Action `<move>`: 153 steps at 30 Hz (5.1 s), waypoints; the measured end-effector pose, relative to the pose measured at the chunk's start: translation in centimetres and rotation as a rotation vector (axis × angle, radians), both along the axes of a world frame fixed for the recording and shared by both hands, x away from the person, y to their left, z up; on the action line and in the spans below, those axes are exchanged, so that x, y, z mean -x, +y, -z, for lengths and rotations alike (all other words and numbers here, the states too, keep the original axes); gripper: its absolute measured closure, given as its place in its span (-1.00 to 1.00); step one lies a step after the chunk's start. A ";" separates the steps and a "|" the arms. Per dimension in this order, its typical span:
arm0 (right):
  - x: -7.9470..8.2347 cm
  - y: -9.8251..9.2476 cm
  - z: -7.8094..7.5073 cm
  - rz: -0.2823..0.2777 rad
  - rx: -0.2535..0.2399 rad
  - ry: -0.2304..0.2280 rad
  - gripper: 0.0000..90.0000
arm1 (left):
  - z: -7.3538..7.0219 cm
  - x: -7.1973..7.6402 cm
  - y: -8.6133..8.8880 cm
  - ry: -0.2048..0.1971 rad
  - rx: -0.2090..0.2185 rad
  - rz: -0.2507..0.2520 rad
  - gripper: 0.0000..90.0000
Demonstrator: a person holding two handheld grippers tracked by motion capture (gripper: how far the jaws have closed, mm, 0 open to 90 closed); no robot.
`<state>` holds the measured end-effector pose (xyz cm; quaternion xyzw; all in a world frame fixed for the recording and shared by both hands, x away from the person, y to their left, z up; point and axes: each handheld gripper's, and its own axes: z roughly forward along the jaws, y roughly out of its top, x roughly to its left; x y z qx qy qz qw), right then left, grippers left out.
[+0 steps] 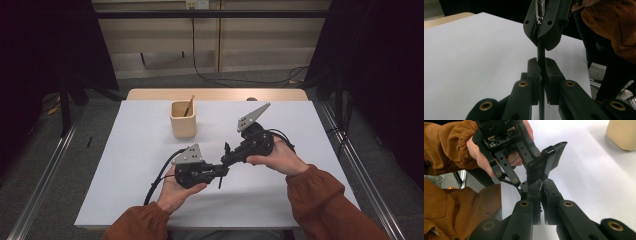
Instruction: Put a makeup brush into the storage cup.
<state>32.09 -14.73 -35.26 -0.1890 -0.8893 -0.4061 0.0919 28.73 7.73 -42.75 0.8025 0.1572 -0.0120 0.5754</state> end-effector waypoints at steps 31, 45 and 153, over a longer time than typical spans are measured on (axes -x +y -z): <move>0.3 0.0 0.2 0.034 -0.054 -0.043 -0.12 | 0.1 -0.4 0.7 0.018 0.039 -0.034 0.90; 0.2 -0.7 0.7 0.121 -0.121 -0.049 -0.92 | 0.0 -0.4 0.8 0.008 0.030 -0.048 0.90; 11.5 -14.7 9.0 0.718 -0.286 -0.345 -0.98 | -7.1 -8.1 9.9 -0.090 0.067 -0.353 0.90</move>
